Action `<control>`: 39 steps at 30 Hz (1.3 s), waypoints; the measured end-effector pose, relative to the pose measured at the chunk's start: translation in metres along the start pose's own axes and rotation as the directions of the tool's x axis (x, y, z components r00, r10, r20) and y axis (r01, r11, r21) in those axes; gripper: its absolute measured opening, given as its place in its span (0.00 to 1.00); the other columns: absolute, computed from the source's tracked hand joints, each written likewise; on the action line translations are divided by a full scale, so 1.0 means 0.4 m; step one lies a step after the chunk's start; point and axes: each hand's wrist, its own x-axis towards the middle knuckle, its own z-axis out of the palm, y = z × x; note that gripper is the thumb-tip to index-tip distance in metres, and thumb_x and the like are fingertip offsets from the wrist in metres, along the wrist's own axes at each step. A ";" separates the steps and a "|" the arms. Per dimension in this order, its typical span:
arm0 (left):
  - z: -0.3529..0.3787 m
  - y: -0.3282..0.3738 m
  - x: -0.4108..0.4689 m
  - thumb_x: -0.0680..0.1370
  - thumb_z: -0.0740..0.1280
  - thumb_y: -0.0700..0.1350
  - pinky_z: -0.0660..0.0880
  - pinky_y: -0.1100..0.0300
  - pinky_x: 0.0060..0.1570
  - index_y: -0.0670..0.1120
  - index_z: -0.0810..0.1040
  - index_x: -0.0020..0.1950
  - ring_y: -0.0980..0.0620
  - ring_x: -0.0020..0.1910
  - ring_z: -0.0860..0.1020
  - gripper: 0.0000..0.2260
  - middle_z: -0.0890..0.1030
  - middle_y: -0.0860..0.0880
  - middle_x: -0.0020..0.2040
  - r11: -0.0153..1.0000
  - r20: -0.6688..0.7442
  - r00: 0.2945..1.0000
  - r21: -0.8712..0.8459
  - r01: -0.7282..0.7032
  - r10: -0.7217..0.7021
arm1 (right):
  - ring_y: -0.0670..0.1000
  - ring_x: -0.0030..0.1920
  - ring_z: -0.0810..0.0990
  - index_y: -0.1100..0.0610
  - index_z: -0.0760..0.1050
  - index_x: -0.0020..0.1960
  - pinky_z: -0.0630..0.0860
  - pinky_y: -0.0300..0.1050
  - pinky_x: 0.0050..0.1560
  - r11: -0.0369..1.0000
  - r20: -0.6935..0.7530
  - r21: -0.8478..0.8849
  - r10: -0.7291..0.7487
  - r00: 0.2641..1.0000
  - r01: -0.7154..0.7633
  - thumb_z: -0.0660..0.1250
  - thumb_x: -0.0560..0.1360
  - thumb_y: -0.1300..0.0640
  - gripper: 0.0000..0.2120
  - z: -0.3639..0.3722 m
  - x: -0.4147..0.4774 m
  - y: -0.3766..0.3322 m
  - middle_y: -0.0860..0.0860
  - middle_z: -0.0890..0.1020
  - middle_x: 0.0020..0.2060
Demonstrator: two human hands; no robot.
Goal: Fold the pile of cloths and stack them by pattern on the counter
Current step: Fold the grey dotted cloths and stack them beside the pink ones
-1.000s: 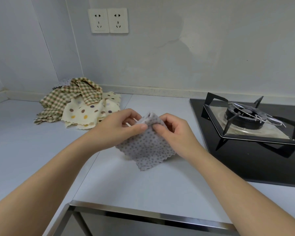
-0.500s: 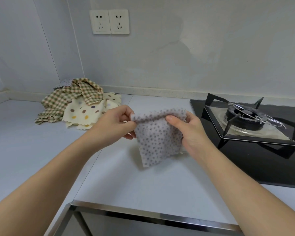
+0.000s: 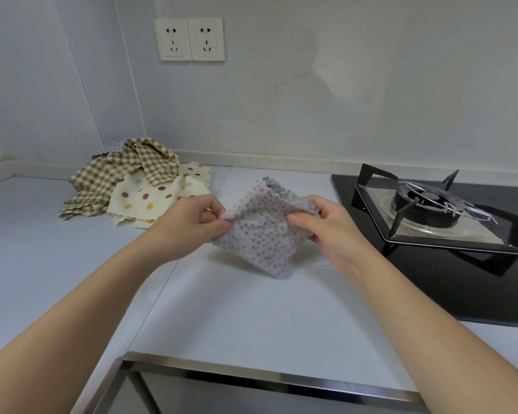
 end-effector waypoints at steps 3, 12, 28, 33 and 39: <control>0.015 0.009 -0.008 0.77 0.69 0.44 0.68 0.59 0.33 0.48 0.73 0.39 0.54 0.31 0.72 0.08 0.74 0.57 0.24 0.994 0.110 0.994 0.106 -0.033 0.021 | 0.50 0.47 0.81 0.59 0.78 0.50 0.74 0.46 0.54 0.982 -0.064 0.191 0.005 0.998 0.007 0.71 0.70 0.68 0.10 -0.001 0.003 -0.007 0.52 0.84 0.45; 0.004 0.057 -0.025 0.73 0.73 0.43 0.76 0.64 0.51 0.56 0.67 0.62 0.61 0.46 0.80 0.23 0.74 0.60 0.58 0.935 0.001 0.943 0.128 -0.331 0.334 | 0.48 0.46 0.83 0.57 0.80 0.48 0.78 0.42 0.49 0.987 -0.014 -0.040 -0.155 0.988 0.155 0.75 0.69 0.64 0.10 0.014 -0.016 -0.008 0.49 0.85 0.42; -0.032 0.095 -0.049 0.73 0.70 0.52 0.76 0.49 0.45 0.48 0.71 0.37 0.61 0.43 0.79 0.12 0.79 0.54 0.39 0.782 0.355 0.923 0.530 -0.329 0.147 | 0.41 0.40 0.80 0.55 0.79 0.43 0.74 0.32 0.44 0.895 0.188 -0.197 -0.366 0.911 0.400 0.72 0.71 0.69 0.10 0.039 -0.044 -0.033 0.43 0.83 0.37; -0.052 0.088 -0.042 0.72 0.72 0.52 0.78 0.49 0.48 0.52 0.83 0.39 0.60 0.40 0.81 0.05 0.83 0.55 0.39 0.882 0.338 0.938 0.417 -0.219 0.074 | 0.38 0.41 0.78 0.49 0.77 0.44 0.71 0.31 0.44 0.811 0.162 -0.413 -0.382 0.910 0.414 0.70 0.75 0.58 0.05 0.038 -0.038 -0.017 0.40 0.81 0.39; -0.063 0.083 -0.046 0.72 0.73 0.50 0.78 0.56 0.50 0.51 0.84 0.43 0.53 0.42 0.83 0.04 0.85 0.52 0.40 0.972 0.569 0.822 0.208 -0.106 -0.032 | 0.42 0.37 0.77 0.60 0.77 0.41 0.73 0.36 0.40 0.891 0.163 -0.308 -0.295 0.942 0.332 0.72 0.72 0.54 0.09 0.043 -0.038 -0.026 0.50 0.79 0.34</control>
